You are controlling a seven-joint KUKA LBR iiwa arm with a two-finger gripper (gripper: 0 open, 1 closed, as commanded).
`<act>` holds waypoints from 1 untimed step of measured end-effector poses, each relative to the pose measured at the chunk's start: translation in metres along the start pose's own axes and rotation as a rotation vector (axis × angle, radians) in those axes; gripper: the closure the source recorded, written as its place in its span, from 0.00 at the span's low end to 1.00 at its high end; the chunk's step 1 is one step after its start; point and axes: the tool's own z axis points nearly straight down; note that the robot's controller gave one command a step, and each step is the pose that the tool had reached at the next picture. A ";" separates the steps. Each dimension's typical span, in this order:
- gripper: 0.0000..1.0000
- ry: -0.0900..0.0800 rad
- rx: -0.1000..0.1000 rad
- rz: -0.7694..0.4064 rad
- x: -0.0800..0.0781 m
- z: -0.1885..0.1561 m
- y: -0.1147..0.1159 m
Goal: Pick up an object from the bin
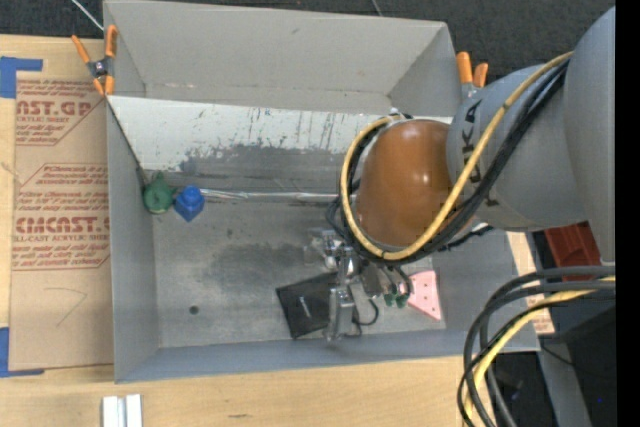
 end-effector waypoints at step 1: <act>1.00 -0.002 -0.002 -0.373 -0.007 0.041 -0.015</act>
Offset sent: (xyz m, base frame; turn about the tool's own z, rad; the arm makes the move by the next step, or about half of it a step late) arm 0.0000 0.0000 0.0000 0.0000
